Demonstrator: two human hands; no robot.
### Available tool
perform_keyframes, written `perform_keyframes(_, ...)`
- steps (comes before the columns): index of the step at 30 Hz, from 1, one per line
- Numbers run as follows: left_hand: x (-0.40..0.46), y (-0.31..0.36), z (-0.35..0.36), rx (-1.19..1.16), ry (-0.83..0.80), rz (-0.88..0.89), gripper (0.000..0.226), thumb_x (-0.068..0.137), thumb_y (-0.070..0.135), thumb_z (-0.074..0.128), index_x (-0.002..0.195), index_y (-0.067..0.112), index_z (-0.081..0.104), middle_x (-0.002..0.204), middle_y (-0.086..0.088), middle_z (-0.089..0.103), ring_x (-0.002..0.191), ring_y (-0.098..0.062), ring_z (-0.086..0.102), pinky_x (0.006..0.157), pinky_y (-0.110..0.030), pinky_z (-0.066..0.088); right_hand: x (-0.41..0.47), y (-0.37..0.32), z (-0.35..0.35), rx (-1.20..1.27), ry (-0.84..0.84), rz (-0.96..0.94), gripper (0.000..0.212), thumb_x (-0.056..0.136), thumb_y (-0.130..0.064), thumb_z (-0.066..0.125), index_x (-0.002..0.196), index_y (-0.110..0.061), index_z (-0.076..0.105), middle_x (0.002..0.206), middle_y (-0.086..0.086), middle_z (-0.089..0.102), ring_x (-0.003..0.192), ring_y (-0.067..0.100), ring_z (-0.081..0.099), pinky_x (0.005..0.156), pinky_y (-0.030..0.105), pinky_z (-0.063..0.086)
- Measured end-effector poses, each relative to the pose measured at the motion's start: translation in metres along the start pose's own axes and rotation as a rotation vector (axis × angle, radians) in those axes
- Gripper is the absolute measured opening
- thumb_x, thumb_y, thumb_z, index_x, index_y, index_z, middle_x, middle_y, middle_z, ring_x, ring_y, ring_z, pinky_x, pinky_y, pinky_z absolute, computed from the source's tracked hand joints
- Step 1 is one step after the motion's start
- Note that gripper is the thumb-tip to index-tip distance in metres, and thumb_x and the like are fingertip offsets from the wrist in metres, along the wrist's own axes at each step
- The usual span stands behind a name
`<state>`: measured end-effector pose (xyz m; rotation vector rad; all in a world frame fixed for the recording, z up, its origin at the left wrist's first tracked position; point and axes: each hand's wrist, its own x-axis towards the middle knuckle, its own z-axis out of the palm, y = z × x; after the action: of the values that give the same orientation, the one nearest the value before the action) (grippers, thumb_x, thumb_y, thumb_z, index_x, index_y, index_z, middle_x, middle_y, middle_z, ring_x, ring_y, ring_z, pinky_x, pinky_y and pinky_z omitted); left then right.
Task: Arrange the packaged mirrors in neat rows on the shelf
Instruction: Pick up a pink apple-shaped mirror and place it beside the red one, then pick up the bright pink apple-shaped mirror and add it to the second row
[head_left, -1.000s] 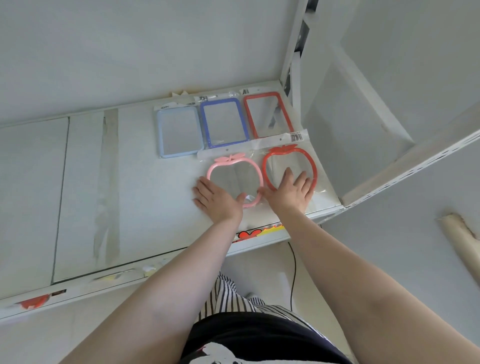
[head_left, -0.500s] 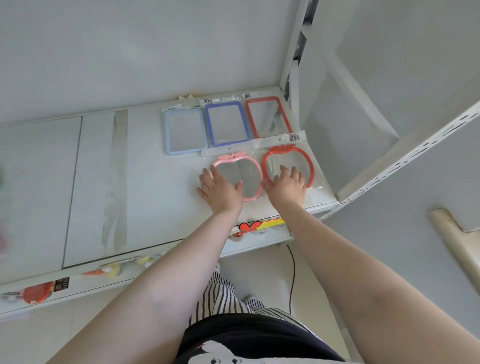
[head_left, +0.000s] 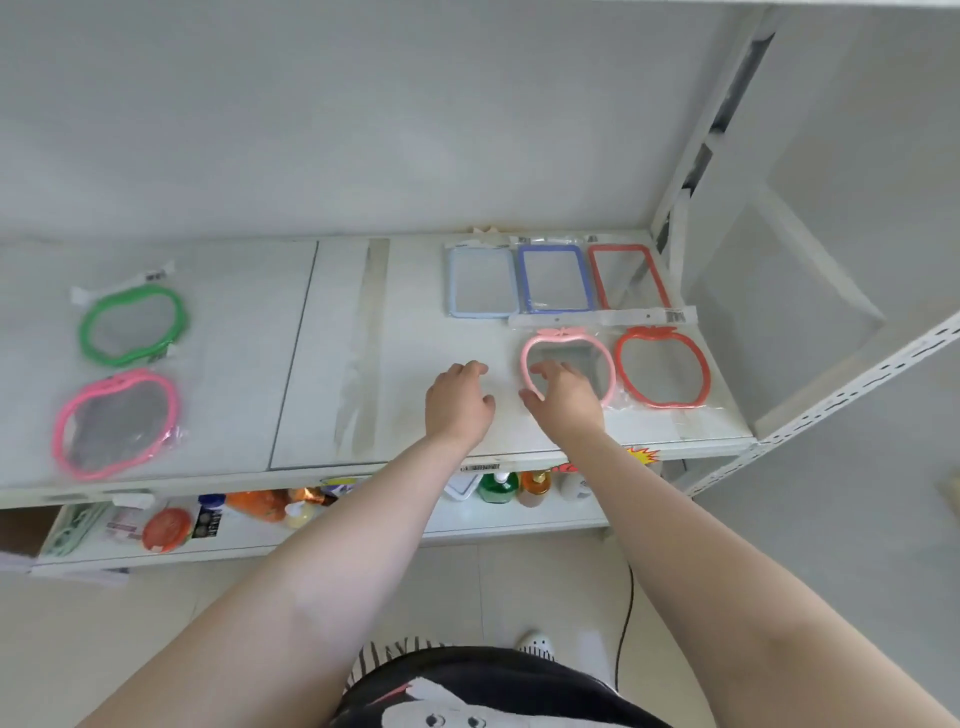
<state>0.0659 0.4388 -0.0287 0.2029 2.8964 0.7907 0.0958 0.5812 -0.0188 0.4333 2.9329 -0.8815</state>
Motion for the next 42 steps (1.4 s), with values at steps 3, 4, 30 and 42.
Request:
perform_keyframes(3, -0.016, -0.042, -0.025, -0.004, -0.004, -0.008, 0.046, 0.089, 0.016, 0.052, 0.135, 0.018, 0.047, 0.134, -0.004, 0.053, 0.124, -0.025, 0.049, 0.104, -0.035, 0.04, -0.011, -0.035, 0.025, -0.002, -0.003, -0.018, 0.043, 0.089, -0.031, 0.059, 0.129, -0.016, 0.053, 0.127, 0.006, 0.056, 0.119, 0.025, 0.052, 0.088, 0.035, 0.048)
perform_keyframes(4, -0.025, -0.064, -0.036, -0.007, 0.002, -0.026, 0.046, 0.089, 0.016, 0.052, 0.135, 0.018, 0.047, 0.134, -0.004, 0.053, 0.124, -0.024, 0.049, 0.104, -0.035, 0.04, -0.017, -0.053, 0.039, -0.017, -0.013, -0.03, 0.043, 0.089, -0.032, 0.059, 0.129, -0.017, 0.053, 0.127, 0.005, 0.057, 0.118, 0.024, 0.052, 0.088, 0.036, 0.049)
perform_keyframes(30, -0.148, -0.403, -0.213, -0.137, 0.199, -0.389, 0.037, 0.091, 0.017, 0.05, 0.127, 0.014, 0.054, 0.125, -0.009, 0.059, 0.115, -0.029, 0.056, 0.095, -0.041, 0.047, -0.111, -0.349, 0.249, -0.126, -0.192, -0.226, 0.039, 0.092, -0.033, 0.054, 0.128, -0.019, 0.054, 0.126, 0.004, 0.057, 0.116, 0.024, 0.054, 0.09, 0.036, 0.049)
perform_keyframes(42, -0.115, -0.467, -0.254, -0.172, 0.282, -0.543, 0.037, 0.092, 0.019, 0.051, 0.129, 0.013, 0.053, 0.127, -0.01, 0.057, 0.115, -0.028, 0.056, 0.097, -0.042, 0.046, -0.043, -0.442, 0.296, -0.138, -0.276, -0.392, 0.039, 0.092, -0.03, 0.054, 0.129, -0.019, 0.055, 0.131, 0.005, 0.056, 0.12, 0.025, 0.053, 0.095, 0.038, 0.048)
